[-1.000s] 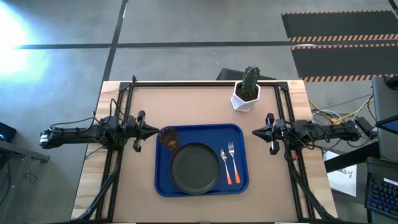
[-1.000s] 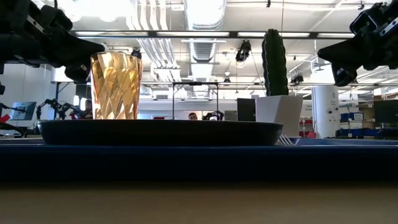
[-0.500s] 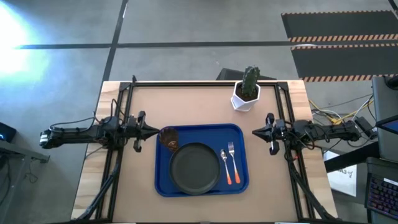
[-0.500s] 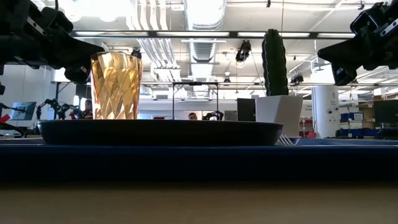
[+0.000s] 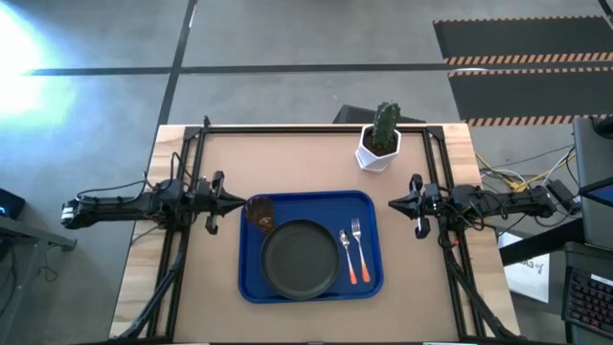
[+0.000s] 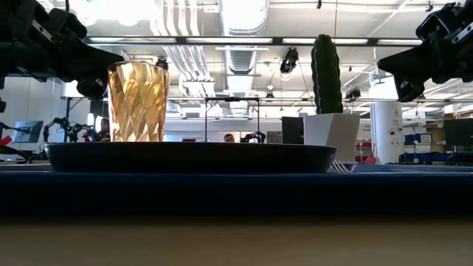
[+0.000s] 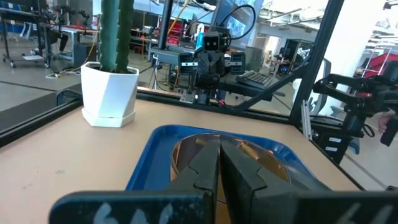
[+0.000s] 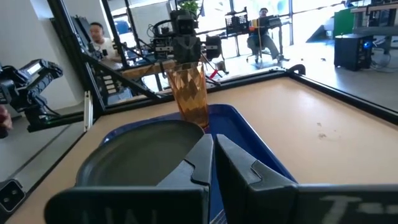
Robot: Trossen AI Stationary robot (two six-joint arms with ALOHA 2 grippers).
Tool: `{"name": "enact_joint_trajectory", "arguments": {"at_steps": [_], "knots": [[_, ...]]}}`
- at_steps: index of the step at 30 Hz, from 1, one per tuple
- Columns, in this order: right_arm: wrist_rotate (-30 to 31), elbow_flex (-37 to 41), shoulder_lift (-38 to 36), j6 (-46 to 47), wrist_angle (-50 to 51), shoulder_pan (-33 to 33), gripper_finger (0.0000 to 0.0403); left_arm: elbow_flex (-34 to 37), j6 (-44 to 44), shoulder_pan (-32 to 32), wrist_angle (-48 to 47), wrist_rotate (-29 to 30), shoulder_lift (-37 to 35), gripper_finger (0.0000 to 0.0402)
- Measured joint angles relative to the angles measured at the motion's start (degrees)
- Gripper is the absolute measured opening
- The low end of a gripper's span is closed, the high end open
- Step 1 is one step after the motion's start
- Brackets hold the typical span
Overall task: Pick and place plate/cup/fork/spoon on tray
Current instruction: Return to Home Position
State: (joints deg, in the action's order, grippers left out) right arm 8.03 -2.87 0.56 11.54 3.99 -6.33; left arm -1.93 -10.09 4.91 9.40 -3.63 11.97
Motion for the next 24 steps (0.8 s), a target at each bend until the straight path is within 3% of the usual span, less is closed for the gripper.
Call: {"name": "enact_joint_trajectory", "arguments": {"at_steps": [11, 19, 24], "knots": [[0.0, -0.4, 0.3, 0.6, 1.6, 0.0, 0.0009, 0.0, 0.4, 0.0, 0.0, 0.0, 0.0, 0.0], [-1.0, -0.2, 4.6, -8.9, 1.1, 0.0, 0.0009, 0.0, 2.0, 0.0, 0.0, 0.0, 0.0, 0.0], [-1.0, -0.2, 6.3, -10.1, 1.0, 0.0, 0.0009, 0.0, 1.9, 0.0, 0.0, 0.0, 0.0, 0.0]]}}
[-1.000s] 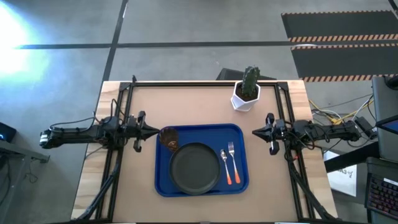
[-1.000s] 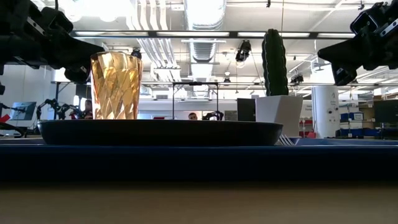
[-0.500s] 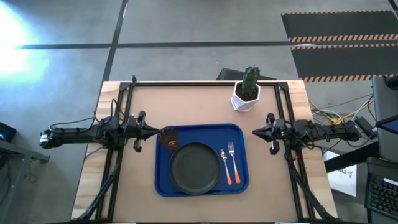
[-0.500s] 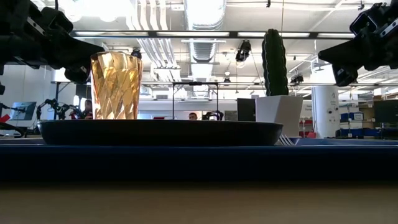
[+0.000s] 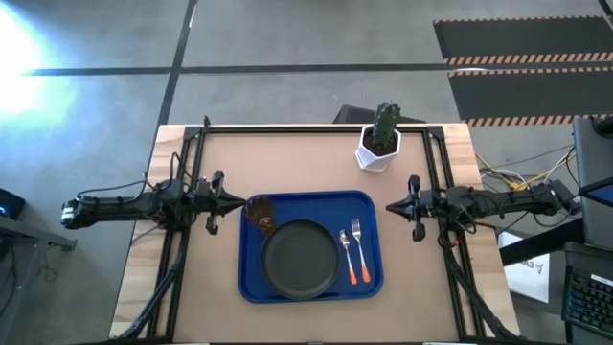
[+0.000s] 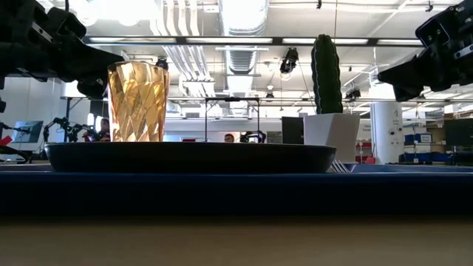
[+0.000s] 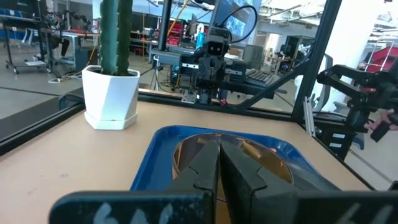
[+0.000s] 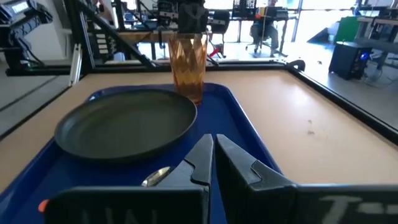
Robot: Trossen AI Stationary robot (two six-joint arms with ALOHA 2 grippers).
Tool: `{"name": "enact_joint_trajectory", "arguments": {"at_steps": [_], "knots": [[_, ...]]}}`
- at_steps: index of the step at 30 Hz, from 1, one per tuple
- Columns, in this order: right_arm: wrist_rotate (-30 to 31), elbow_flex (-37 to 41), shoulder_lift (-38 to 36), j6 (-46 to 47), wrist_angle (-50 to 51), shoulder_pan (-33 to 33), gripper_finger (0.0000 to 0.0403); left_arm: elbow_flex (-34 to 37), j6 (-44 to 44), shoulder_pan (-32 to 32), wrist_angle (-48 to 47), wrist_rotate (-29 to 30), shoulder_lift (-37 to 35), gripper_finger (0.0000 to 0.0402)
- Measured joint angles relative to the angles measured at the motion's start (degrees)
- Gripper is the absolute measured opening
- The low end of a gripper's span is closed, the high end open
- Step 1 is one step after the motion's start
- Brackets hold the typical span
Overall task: Pick and place plate/cup/fork/spoon on tray
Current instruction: Return to Home Position
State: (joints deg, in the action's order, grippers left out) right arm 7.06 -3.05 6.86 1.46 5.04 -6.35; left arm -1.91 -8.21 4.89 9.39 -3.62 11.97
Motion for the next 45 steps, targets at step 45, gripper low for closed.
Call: {"name": "enact_joint_trajectory", "arguments": {"at_steps": [45], "knots": [[0.5, 2.4, -5.9, -11.7, -6.9, 0.0, 0.0009, 0.0, -0.4, 0.0, 0.3, 0.0, 1.1, 0.0]]}}
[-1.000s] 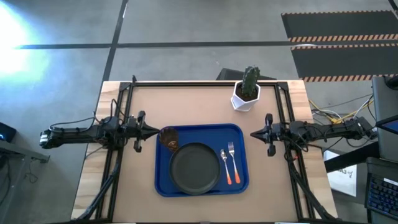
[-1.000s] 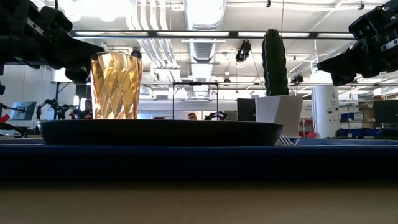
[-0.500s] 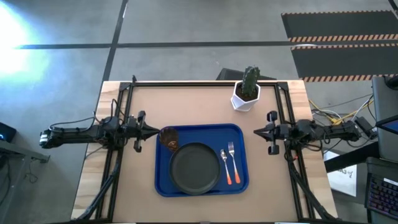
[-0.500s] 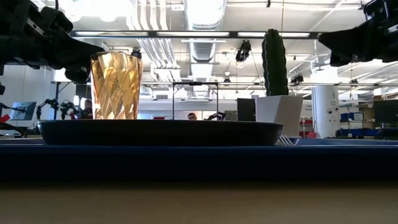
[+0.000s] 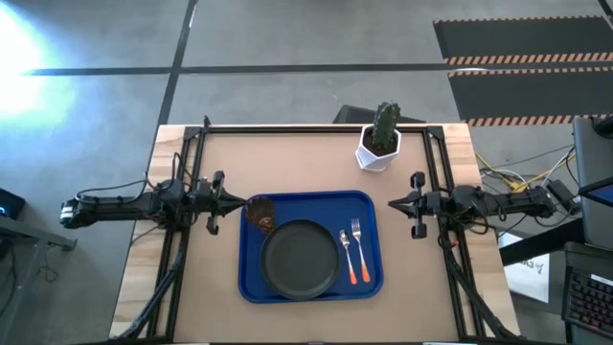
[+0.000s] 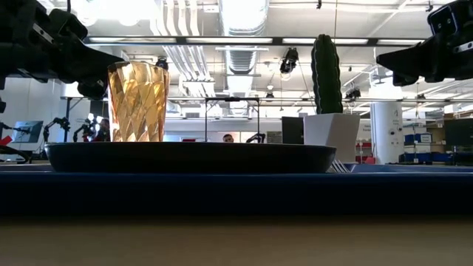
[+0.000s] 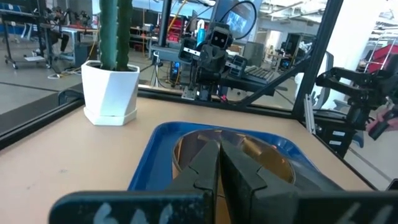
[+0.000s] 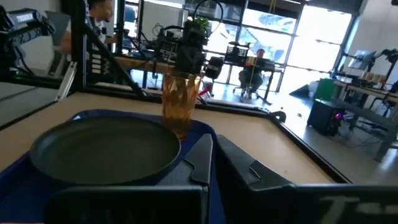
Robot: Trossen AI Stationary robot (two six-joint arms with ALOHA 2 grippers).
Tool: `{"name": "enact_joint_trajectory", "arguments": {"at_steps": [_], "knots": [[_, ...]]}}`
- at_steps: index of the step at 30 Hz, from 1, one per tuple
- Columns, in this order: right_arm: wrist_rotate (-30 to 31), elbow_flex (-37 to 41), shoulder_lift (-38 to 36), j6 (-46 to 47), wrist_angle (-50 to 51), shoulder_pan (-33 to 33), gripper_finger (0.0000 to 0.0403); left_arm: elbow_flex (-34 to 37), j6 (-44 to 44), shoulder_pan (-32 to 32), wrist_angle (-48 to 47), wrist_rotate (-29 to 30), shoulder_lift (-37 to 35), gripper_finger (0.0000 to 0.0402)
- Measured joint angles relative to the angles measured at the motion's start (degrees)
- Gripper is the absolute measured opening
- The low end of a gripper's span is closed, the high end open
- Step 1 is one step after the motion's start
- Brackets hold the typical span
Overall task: Pick and place plate/cup/fork/spoon on tray
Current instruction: Return to Home Position
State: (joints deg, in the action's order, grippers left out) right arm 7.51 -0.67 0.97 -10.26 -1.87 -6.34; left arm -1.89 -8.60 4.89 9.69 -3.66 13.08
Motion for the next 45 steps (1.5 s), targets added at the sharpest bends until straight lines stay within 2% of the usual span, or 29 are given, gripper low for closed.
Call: {"name": "enact_joint_trajectory", "arguments": {"at_steps": [15, 45], "knots": [[0.0, 0.0, -0.1, 5.8, 0.1, 0.0, 0.0009, 0.0, 0.0, 0.0, 0.0, 0.0, 0.1, 0.0], [0.0, 0.0, -0.1, 5.8, -0.1, 0.0, 0.0009, 0.0, 0.0, 0.0, 0.1, 0.0, 0.2, 0.0]]}}
